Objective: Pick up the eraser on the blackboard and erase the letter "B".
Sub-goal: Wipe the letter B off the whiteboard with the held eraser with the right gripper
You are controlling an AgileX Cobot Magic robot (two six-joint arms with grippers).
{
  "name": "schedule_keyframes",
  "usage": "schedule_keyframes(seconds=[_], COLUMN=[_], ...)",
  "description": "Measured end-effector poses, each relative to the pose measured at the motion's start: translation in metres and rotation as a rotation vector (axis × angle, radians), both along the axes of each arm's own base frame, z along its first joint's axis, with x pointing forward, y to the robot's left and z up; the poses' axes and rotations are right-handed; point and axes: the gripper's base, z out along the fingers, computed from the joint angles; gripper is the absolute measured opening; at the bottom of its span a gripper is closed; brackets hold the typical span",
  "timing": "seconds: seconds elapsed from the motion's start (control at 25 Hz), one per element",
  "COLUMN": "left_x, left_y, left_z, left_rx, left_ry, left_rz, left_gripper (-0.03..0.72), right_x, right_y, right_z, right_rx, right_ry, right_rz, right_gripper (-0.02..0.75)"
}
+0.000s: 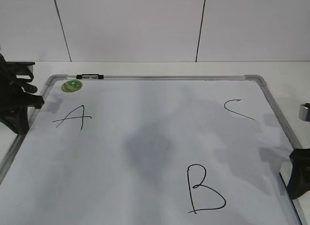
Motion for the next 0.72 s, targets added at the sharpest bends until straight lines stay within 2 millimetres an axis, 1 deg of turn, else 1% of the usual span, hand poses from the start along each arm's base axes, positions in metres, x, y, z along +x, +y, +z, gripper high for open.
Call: schedule_keyframes(seconds=[0.32, 0.44, 0.52, 0.6, 0.72], left_x=[0.0, 0.0, 0.0, 0.0, 0.0], left_y=[0.0, 0.0, 0.0, 0.0, 0.0], left_z=[0.0, 0.0, 0.0, 0.0, 0.0], left_rx=[0.0, 0.0, 0.0, 0.0, 0.0], left_ry=[0.0, 0.0, 0.0, 0.0, 0.0], left_rz=[0.0, 0.0, 0.0, 0.0, 0.0], left_gripper=[0.053, 0.053, 0.053, 0.053, 0.053], right_x=[0.003, 0.004, 0.004, 0.004, 0.004], right_y=[-0.001, -0.001, -0.002, -0.002, -0.002], right_z=[-0.011, -0.013, -0.013, -0.013, -0.012], right_rx=[-0.013, -0.016, -0.017, -0.017, -0.017], right_ry=[0.043, 0.046, 0.046, 0.044, 0.042], right_rz=[0.011, 0.012, 0.013, 0.013, 0.02], right_gripper=[0.659, 0.653, 0.632, 0.587, 0.557])
